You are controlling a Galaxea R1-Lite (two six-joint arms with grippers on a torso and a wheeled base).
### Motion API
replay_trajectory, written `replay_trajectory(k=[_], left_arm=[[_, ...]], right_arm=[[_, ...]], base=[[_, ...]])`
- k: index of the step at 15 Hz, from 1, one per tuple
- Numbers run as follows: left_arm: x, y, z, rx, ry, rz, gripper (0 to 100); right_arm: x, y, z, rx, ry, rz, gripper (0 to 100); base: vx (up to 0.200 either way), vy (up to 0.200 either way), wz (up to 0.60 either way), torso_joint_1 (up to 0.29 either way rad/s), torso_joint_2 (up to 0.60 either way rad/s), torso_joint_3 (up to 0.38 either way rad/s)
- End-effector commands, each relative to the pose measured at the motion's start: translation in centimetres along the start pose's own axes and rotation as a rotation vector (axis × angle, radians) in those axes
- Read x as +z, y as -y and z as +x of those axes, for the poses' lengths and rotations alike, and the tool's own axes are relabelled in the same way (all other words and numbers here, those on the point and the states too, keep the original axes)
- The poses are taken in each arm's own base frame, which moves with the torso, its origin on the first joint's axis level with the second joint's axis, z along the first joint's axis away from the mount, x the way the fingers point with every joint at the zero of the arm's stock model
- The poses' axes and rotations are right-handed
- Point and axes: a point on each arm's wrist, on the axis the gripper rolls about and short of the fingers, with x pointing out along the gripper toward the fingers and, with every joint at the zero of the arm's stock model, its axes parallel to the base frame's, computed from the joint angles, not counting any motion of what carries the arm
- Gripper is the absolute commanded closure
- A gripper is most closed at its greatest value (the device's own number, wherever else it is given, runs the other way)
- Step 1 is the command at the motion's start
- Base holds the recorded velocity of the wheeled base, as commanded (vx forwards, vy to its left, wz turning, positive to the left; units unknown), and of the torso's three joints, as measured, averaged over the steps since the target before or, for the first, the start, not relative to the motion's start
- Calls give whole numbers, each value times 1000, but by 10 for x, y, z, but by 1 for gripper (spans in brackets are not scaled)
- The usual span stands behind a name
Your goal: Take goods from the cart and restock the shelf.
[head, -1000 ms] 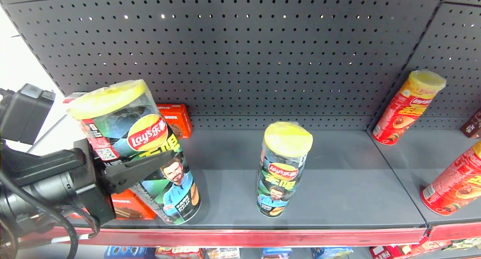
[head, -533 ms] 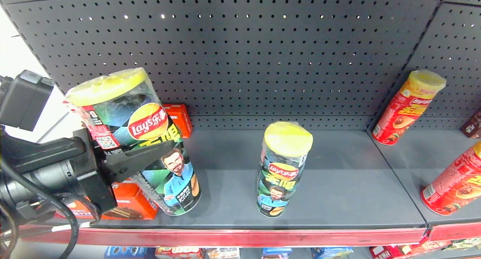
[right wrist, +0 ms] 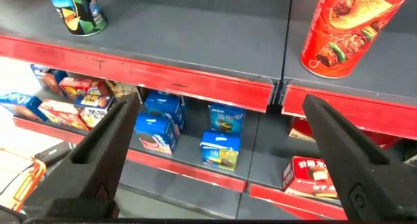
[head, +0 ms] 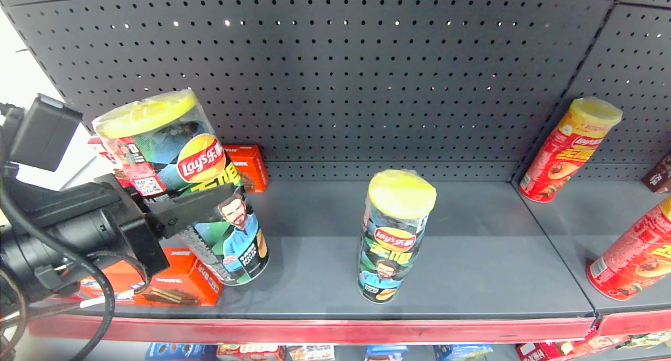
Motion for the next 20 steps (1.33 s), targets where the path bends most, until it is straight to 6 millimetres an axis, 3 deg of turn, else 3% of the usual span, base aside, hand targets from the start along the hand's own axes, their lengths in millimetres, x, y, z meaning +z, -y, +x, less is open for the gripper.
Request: replay_trajectory(k=[1, 4, 15, 20], left_arm=[[6, -3, 11, -5, -35, -8, 100], [2, -11, 33, -38, -87, 132, 100], [-1, -30, 111, -295, -111, 129, 100], [-8, -51, 157, -413, -72, 150, 100]], right_arm=[[0, 0, 0, 2, -4, 0, 0], [0, 0, 0, 3, -3, -3, 0], [0, 0, 0, 3, -4, -3, 0], [0, 0, 0, 3, -4, -3, 0]], base=[[0, 0, 0, 0, 0, 0], [0, 0, 0, 0, 0, 0], [0, 0, 0, 0, 0, 0], [0, 0, 0, 0, 0, 0]])
